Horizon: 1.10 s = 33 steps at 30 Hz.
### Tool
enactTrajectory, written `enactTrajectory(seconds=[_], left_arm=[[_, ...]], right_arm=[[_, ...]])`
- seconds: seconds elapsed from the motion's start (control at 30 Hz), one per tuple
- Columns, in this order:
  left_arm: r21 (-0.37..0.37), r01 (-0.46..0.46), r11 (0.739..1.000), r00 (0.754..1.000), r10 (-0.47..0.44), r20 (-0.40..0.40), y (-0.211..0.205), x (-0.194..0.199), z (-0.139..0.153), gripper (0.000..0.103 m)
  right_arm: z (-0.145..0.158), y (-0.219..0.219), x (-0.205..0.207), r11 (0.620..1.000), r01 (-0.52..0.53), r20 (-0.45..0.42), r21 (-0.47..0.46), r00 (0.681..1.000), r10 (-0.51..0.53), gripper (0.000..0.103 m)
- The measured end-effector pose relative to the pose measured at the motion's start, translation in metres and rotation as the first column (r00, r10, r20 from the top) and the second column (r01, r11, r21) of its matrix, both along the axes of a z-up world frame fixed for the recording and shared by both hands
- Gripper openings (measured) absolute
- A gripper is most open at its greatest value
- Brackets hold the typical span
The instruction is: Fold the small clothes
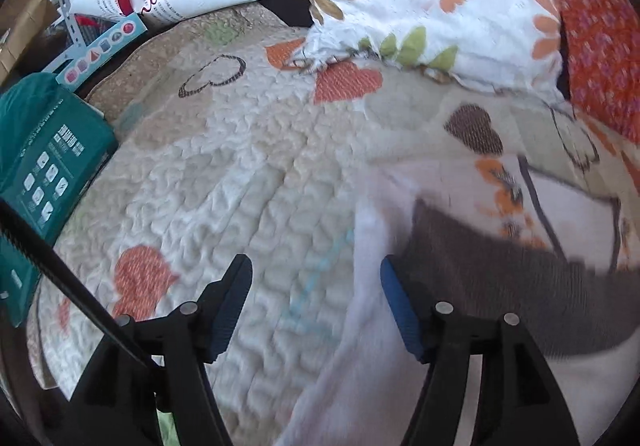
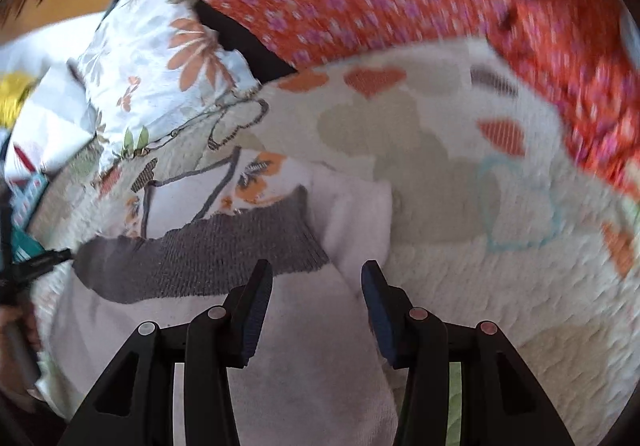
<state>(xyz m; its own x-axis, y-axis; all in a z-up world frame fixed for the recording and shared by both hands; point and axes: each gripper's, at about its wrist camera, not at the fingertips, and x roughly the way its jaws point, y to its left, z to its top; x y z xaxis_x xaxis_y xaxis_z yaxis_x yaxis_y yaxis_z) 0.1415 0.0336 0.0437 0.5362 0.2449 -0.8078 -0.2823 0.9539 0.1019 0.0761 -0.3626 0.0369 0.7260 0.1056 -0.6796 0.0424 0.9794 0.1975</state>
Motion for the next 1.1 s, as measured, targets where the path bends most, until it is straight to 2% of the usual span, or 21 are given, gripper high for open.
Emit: enactTrajectory(seconds=[0.07,0.13,0.27,0.33,0.4,0.5,0.57,0.67,0.87,0.93,1.1], left_arm=[[0.01,0.029,1.0,0.999,-0.029,-0.014,-0.004,-0.01,-0.001,0.066],[0.028,0.053,0.998,0.998,-0.053,-0.02,-0.008,-0.026,0.001,0.066],[0.015,0.062,0.998,0.998,-0.061,-0.032,-0.011,-0.059,0.0,0.071],[-0.016,0.061,0.998,0.997,-0.062,-0.044,-0.008,-0.072,-0.006,0.071],[-0.026,0.065,0.998,0.995,-0.066,-0.068,-0.005,-0.078,-0.015,0.071],[-0.031,0.07,0.997,0.991,-0.074,-0.111,0.0,-0.08,-0.031,0.072],[-0.059,0.063,0.996,0.993,-0.068,-0.096,0.006,-0.082,-0.035,0.079],[-0.096,0.058,0.994,0.992,-0.068,-0.102,0.013,-0.084,-0.034,0.08],[-0.251,-0.022,0.968,0.998,0.004,-0.07,0.043,-0.089,-0.018,0.079],[-0.257,-0.037,0.966,0.998,0.025,-0.05,0.051,-0.091,-0.01,0.079],[-0.204,-0.056,0.977,0.998,0.062,0.022,0.068,-0.1,0.015,0.079]], right_arm=[[0.005,0.016,-0.007,0.995,-0.013,0.047,-0.101,0.999,0.018,0.051],[0.008,0.032,-0.014,0.987,-0.042,0.054,-0.155,0.997,0.051,0.051],[0.002,0.047,-0.029,0.991,-0.125,-0.013,-0.038,0.992,0.125,0.051],[-0.015,0.049,-0.037,0.993,-0.116,-0.086,0.03,0.989,0.118,0.051],[-0.03,0.045,-0.045,0.995,-0.078,-0.137,0.059,0.987,0.086,0.051],[-0.027,0.044,-0.06,0.999,-0.049,-0.143,0.007,0.989,0.049,0.05],[-0.025,0.044,-0.069,0.999,-0.031,-0.164,-0.042,0.986,0.024,0.05],[-0.025,0.043,-0.082,0.997,-0.017,-0.182,-0.076,0.983,0.003,0.05],[-0.004,0.068,-0.089,0.991,-0.048,-0.169,-0.124,0.985,0.026,0.052],[0.003,0.086,-0.084,0.989,-0.082,-0.157,-0.125,0.986,0.062,0.054],[0.007,0.147,-0.069,0.973,-0.209,-0.162,-0.095,0.968,0.192,0.054]])
